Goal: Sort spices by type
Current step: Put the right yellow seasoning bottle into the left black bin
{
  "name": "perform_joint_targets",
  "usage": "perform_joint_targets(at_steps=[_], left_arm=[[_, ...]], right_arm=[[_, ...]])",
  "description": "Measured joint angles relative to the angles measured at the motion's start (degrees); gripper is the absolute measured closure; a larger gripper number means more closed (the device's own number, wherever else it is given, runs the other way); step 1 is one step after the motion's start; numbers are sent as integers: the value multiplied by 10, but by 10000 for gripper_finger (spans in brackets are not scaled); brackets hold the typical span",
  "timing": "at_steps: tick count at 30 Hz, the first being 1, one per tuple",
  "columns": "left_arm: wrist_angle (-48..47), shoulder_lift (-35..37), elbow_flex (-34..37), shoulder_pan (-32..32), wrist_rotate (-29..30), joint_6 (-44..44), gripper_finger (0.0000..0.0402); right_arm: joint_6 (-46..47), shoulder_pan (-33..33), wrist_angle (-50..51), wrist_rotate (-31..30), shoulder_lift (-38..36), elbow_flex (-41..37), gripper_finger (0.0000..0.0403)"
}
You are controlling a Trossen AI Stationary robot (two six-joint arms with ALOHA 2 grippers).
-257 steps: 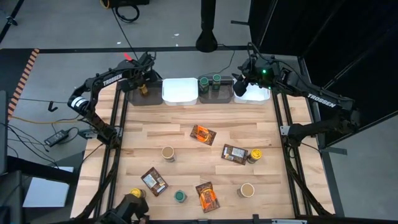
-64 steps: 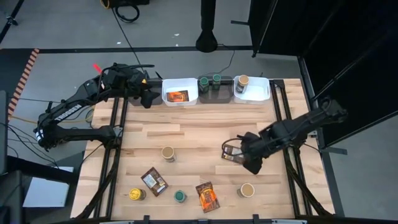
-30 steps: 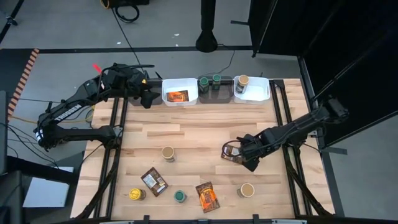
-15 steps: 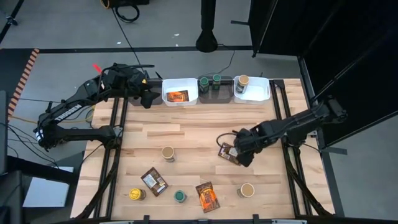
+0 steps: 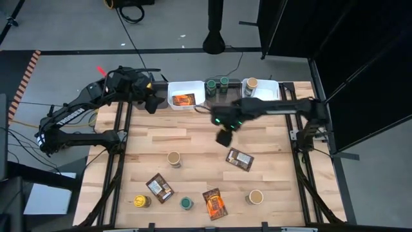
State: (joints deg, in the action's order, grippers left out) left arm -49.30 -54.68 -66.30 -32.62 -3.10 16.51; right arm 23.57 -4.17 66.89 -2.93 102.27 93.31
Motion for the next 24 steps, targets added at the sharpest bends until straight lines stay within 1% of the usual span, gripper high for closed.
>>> perform_joint_targets(at_steps=[3,6,8,10,14,15,17,19,24], left_arm=[[-23,0,0,0,9,0,80],[-45,0,0,0,14,-15,80],[-61,1,0,0,26,-17,80],[-84,6,0,-2,51,-13,80],[-117,27,0,-17,82,-13,80],[-116,31,0,-19,82,-16,80],[-103,38,0,-24,81,-30,80],[-91,42,0,-27,69,-58,80],[-48,39,1,-26,-3,-144,80]], right_arm=[[-80,-30,-1,-3,61,92,162],[-137,-56,0,-5,114,185,162],[-167,-73,2,-7,144,245,162],[-191,-91,3,-20,173,303,162],[-221,-119,3,-26,242,412,162],[-226,-124,-13,-26,253,418,162],[-231,-130,-65,-13,251,393,162],[-228,-132,-77,-4,256,390,162],[-225,-133,-82,-2,255,407,163]])
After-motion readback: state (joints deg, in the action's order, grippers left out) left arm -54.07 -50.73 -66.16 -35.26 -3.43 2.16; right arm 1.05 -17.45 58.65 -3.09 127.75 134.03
